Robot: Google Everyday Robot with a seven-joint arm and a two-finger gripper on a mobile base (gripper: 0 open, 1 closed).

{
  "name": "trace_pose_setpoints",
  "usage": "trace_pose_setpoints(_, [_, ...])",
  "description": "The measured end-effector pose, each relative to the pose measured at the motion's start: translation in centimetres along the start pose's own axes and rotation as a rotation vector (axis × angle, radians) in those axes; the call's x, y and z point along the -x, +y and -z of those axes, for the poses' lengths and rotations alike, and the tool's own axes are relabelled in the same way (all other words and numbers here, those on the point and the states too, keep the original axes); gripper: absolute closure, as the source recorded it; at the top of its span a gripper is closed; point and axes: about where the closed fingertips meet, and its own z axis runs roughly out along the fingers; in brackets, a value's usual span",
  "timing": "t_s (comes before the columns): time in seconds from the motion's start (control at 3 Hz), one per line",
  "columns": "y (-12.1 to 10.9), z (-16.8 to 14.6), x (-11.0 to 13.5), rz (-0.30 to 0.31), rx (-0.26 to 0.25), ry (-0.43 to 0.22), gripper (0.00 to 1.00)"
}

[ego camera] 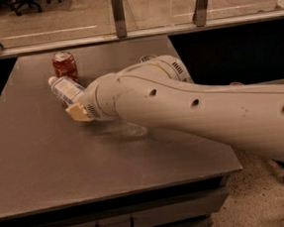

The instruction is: Move blue plastic bottle near coke can

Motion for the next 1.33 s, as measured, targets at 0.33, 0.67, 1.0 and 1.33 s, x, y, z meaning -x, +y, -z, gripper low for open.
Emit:
trace_pose_setpoints(0.33, [0.3, -0.5, 0.3, -0.003, 0.005, 0.008, 0.16])
trace_pose_setpoints(0.67, [0.7, -0.6, 0.3, -0.006, 0.007, 0.015, 0.00])
trace_pose_setpoints(1.0, [0.7, 1.2, -0.3, -0.018, -0.005, 0.015, 0.00])
trace_pose_setpoints(1.33, [0.6, 4.5, -1.4, -0.035, -0.016, 0.022, 0.00])
